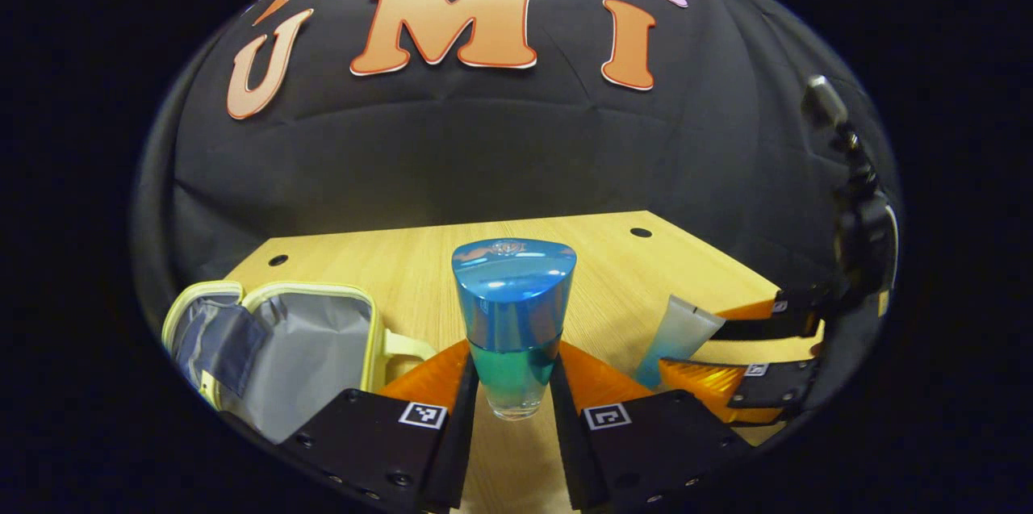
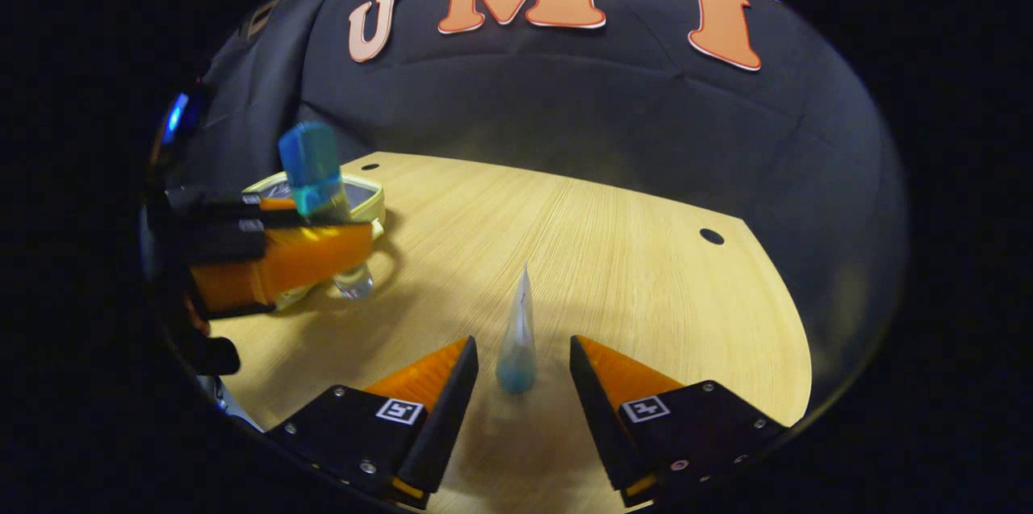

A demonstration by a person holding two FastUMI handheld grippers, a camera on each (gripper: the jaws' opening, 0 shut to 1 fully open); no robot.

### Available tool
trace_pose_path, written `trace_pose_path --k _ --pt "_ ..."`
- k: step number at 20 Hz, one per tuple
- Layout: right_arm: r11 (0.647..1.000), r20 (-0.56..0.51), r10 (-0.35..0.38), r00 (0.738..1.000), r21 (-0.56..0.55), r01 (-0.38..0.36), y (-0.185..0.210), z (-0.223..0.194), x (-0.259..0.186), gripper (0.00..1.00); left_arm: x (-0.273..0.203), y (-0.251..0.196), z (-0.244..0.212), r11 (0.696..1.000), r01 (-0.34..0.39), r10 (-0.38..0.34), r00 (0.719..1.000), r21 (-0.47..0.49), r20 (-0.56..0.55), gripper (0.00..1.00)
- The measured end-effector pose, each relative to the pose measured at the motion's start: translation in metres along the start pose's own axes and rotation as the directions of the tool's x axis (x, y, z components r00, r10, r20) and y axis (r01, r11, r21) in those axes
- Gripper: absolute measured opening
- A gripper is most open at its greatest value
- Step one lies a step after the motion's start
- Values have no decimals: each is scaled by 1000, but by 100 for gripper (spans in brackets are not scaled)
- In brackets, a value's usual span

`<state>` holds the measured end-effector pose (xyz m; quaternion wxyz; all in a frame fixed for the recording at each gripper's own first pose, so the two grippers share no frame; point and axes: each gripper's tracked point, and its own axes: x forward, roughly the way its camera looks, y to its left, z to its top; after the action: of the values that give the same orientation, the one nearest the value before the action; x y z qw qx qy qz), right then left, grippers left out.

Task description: First open the suitcase, pack the skin care products into it, and then close the suitcase.

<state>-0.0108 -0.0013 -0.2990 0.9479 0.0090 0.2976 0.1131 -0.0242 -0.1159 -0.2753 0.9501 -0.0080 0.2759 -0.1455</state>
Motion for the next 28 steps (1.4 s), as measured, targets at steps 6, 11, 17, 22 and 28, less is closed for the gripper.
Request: trace_pose_path --k 6,11,17,22,28 --pt "1000 -29 18 999 11 -18 8 -2 9 34 -33 35 30 998 -67 67 998 19 16 47" --pt "998 -23 39 999 54 -38 16 16 1 30 -54 75 45 993 -119 119 993 16 12 47" --pt "998 49 54 997 27 -56 38 67 -27 30 -74 121 63 989 -150 150 989 5 20 47" --pt "998 92 63 994 -2 -63 62 102 -43 30 -92 165 70 986 -169 169 985 2 20 47" --pt "996 121 89 989 -20 -87 105 128 -49 30 -100 211 60 988 -156 156 988 -9 -22 47"
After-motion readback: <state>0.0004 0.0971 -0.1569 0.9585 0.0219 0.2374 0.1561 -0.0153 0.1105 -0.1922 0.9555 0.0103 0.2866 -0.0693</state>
